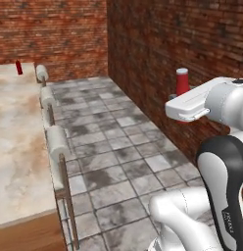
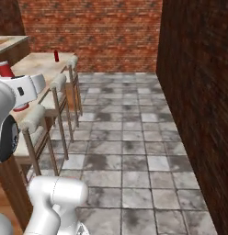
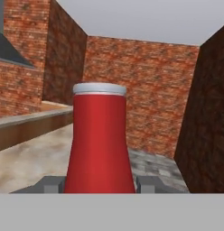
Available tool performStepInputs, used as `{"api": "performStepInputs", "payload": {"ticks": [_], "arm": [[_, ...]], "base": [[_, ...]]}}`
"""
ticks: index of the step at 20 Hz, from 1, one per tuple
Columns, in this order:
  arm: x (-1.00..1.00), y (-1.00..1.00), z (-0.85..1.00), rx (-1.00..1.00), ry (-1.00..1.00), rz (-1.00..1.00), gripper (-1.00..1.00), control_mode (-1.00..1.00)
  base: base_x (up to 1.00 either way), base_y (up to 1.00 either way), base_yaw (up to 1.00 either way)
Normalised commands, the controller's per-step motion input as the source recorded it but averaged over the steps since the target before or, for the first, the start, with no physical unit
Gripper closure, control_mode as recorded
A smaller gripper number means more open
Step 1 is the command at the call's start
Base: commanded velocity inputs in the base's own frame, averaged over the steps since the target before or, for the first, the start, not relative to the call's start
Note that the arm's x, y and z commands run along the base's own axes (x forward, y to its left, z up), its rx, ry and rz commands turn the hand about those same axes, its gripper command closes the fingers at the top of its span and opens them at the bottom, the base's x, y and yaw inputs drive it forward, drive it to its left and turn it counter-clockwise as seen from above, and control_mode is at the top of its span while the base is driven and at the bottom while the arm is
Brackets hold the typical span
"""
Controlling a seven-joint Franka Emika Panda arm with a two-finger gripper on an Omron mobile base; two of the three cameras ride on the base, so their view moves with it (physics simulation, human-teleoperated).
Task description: The dining table condiment station is running low on ketchup. Refill the condiment station by opening the cabinet and taking the ketchup from the cabinet and placing it on the dining table.
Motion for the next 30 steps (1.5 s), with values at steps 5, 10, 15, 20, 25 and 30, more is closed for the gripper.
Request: {"api": "performStepInputs", "payload": {"ticks": [5,10,15,20,25,30], "arm": [[0.0,0.0,0.0,0.0,0.0,0.0,1.0,1.0],[0.0,0.0,0.0,0.0,0.0,0.0,1.0,1.0],[0.0,0.0,0.0,0.0,0.0,0.0,1.0,1.0],[0.0,0.0,0.0,0.0,0.0,0.0,1.0,1.0],[0.0,0.0,0.0,0.0,0.0,0.0,1.0,1.0],[0.0,0.0,0.0,0.0,0.0,0.0,1.0,1.0]], "base": [[0.85,-0.94,0.42],[0.85,-0.94,0.42],[0.98,-0.87,0.42],[0.97,-0.87,0.42],[0.99,-0.82,0.44],[1.0,-0.71,0.46]]}}
